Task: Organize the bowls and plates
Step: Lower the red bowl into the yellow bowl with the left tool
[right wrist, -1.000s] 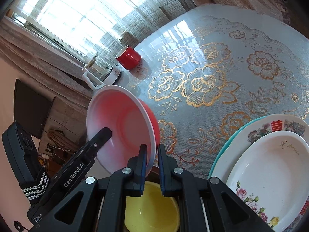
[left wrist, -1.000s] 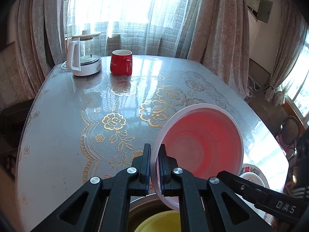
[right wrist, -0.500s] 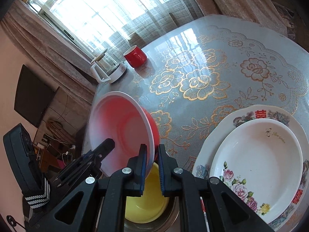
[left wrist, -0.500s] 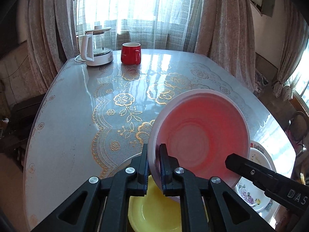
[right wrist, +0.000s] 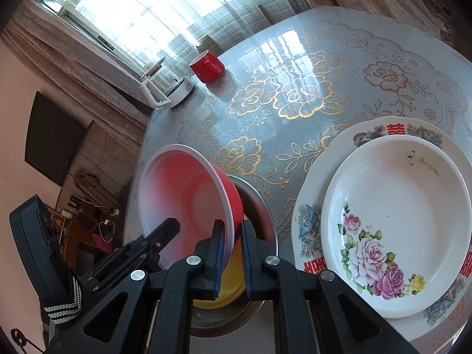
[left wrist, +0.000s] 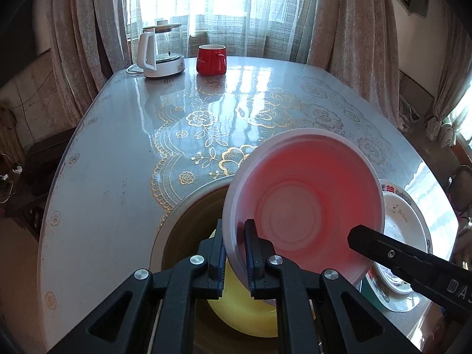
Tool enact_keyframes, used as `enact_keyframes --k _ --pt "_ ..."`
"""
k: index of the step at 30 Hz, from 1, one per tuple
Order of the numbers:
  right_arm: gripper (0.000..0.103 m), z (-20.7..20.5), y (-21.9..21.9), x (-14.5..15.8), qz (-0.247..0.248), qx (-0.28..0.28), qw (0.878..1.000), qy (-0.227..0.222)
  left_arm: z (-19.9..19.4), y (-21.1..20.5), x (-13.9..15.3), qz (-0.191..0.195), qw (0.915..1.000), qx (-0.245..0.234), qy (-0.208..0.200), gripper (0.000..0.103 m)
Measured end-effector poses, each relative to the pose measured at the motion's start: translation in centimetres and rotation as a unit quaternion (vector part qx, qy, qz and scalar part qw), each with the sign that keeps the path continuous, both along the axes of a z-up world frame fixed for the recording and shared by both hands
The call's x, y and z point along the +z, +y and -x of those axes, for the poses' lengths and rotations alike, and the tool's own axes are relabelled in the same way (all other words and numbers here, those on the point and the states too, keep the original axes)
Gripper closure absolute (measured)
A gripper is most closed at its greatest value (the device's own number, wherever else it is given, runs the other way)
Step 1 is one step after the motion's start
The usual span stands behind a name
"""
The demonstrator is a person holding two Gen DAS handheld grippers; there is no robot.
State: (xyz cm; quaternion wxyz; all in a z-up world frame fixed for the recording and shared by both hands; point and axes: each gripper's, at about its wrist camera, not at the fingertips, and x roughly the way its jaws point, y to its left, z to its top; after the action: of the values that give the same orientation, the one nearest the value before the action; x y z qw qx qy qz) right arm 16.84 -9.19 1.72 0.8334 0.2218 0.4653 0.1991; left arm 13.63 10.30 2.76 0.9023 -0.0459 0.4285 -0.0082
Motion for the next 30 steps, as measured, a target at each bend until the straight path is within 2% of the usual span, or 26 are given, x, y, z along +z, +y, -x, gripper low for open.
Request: enact_keyframes --k 6,13,30 --pt "0.092 0.6 -0.2 -0.6 -0.01 0.009 1.0 0.011 0.2 0.5 -0.5 0.017 0.9997 -0.002 0.019 0.091" --pt "0.091 1.2 -0.1 -1.4 -0.007 0.021 0.999 0.025 0.6 0.5 -1.5 0.016 0.9991 -0.004 0.038 0.091" --pt "0.089 1.0 0.7 -2.3 -0.021 0.034 0.998 0.044 0.8 1.5 -1.7 0.034 0.9979 0.008 0.054 0.091"
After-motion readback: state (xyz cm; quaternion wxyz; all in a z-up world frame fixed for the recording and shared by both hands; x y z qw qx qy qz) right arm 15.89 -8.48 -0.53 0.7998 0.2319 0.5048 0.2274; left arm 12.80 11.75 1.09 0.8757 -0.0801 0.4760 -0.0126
